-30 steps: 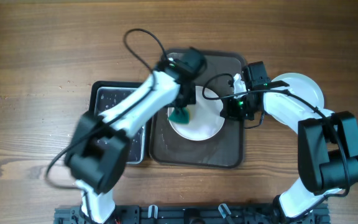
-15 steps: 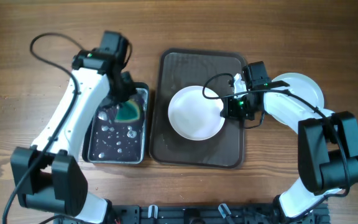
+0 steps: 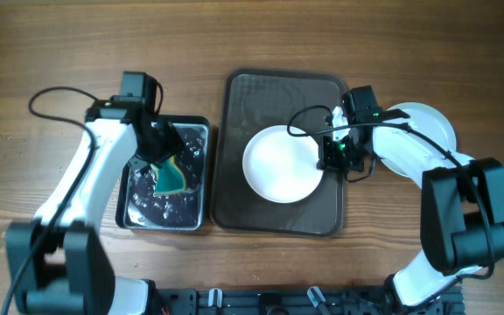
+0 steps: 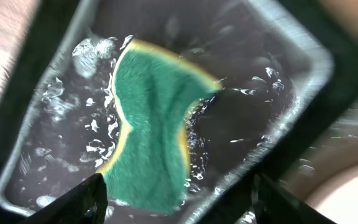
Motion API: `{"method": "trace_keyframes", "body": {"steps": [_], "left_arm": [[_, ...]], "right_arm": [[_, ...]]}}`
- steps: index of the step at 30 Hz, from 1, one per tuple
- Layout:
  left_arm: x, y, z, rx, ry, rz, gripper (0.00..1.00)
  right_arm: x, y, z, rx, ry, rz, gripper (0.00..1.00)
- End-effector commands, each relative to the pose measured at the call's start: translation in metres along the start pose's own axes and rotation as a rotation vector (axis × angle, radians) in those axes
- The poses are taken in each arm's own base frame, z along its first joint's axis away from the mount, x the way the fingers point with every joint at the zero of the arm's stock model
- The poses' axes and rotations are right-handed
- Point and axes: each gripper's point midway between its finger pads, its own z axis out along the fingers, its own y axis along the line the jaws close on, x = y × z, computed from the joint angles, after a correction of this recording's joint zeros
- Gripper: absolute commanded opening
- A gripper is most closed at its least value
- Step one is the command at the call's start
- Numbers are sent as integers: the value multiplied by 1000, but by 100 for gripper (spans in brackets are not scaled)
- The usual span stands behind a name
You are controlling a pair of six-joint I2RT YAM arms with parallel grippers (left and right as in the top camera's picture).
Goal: Clean dirty plates on tray and stack at the side
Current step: 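Return the sponge to the black tray with the left gripper, then lift the plate with the right gripper and tilt it over the black tray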
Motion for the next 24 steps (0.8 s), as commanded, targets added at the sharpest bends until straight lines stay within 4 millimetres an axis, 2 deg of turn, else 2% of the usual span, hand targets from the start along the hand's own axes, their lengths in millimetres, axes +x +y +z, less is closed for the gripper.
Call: {"method": "trace_keyframes", "body": {"steps": [1, 4, 6, 8, 10, 12, 13, 15, 17, 19, 21, 24], "left_arm": [[-17, -7, -60, 113, -130, -17, 86], [-26, 3, -97, 162, -224, -57, 95], [-32, 14, -124, 200, -307, -94, 100], [-33, 25, -146, 228, -376, -126, 100], [-32, 32, -161, 247, -423, -143, 100], [-29, 35, -173, 265, -463, -148, 100], [-27, 37, -182, 279, -488, -148, 100], [-23, 38, -190, 295, -514, -145, 100], [-20, 38, -195, 304, -529, -144, 100], [-18, 39, -196, 302, -526, -144, 100], [-16, 40, -194, 297, -517, -145, 100], [-17, 40, -194, 297, -517, -145, 100]], "right_arm": [[-16, 25, -65, 7, -120, -124, 4], [-6, 48, -102, 15, -99, -196, 4], [3, 74, -123, 13, -75, -248, 4], [9, 105, -129, -3, -81, -327, 4], [11, 130, -127, 7, -95, -354, 4], [11, 150, -120, 13, -103, -394, 4], [14, 168, -109, 1, -100, -421, 4], [21, 188, -89, -12, -82, -431, 4], [25, 214, -60, -18, -85, -494, 4], [23, 231, -37, -4, -115, -548, 4], [11, 237, -17, 74, -195, -567, 4], [-14, 246, -17, 135, -337, -608, 4]]}}
